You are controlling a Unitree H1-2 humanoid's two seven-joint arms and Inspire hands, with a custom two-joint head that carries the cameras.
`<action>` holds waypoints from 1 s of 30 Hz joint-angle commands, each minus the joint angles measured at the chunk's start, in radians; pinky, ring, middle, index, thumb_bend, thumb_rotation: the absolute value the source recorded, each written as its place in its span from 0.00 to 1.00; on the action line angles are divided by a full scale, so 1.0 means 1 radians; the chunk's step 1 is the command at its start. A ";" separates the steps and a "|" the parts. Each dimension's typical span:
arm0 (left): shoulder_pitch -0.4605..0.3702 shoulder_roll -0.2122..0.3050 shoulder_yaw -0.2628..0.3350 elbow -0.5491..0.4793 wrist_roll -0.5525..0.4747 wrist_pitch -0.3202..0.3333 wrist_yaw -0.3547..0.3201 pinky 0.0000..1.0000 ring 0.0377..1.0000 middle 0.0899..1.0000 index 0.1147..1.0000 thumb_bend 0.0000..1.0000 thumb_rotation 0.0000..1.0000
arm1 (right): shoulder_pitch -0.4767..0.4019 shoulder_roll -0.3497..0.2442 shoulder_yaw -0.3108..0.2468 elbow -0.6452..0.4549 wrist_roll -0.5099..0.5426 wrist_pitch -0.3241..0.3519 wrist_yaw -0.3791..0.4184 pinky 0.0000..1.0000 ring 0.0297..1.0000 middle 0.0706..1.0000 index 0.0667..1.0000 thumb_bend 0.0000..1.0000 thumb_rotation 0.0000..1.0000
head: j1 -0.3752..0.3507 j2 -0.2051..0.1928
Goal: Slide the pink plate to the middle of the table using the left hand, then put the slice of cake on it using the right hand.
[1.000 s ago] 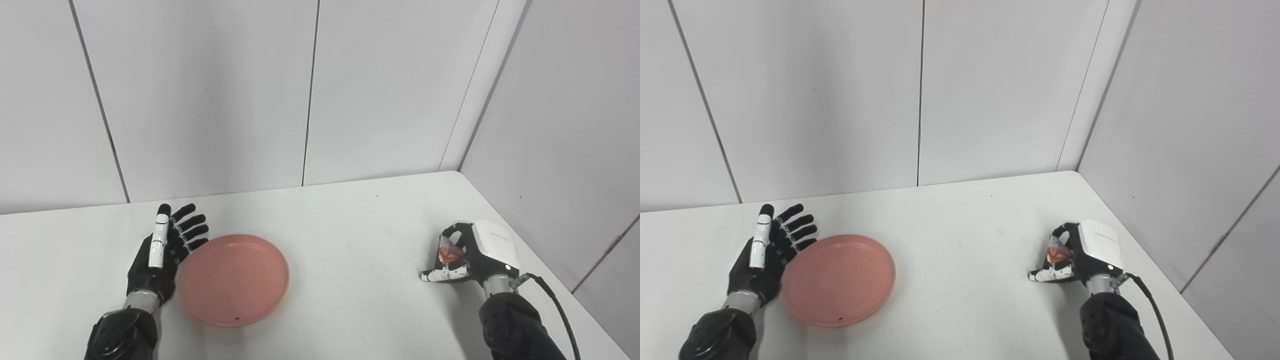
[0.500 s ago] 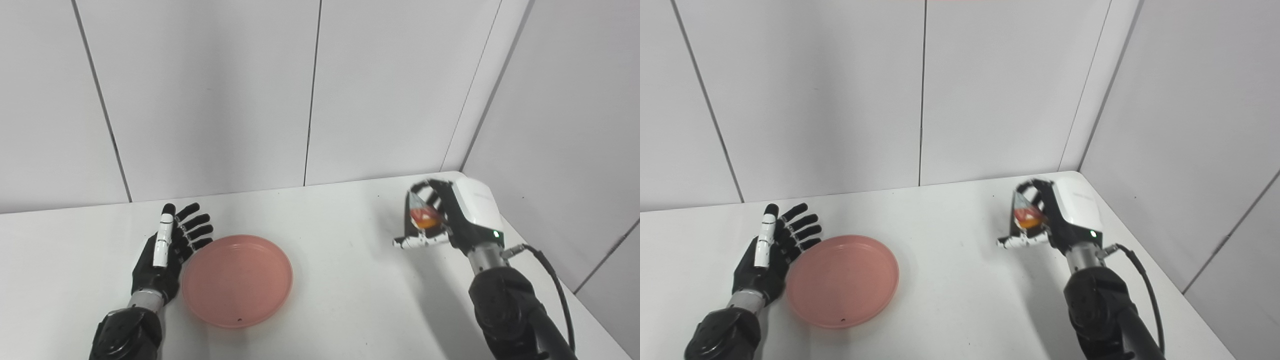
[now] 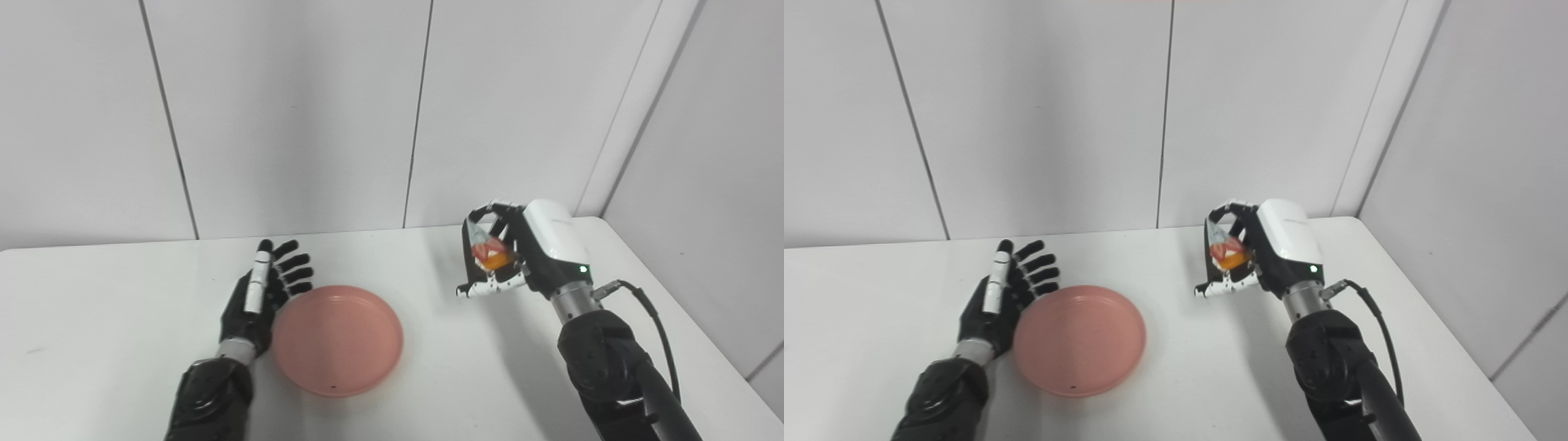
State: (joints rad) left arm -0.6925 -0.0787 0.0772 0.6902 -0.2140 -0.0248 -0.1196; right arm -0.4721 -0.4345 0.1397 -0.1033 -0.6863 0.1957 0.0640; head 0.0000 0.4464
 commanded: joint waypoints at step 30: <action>-0.023 -0.043 -0.036 0.175 0.099 -0.049 0.064 0.62 0.67 0.67 0.73 0.64 0.92 | -0.118 0.148 0.197 0.185 0.043 -0.221 0.071 0.15 0.19 0.26 0.45 0.52 0.13 | 0.165 -0.009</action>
State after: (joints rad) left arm -0.7555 -0.1178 0.0447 0.8188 -0.1195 -0.1099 -0.0614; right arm -0.5604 -0.2810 0.3397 0.0852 -0.6501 0.0260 0.1577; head 0.1641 0.4357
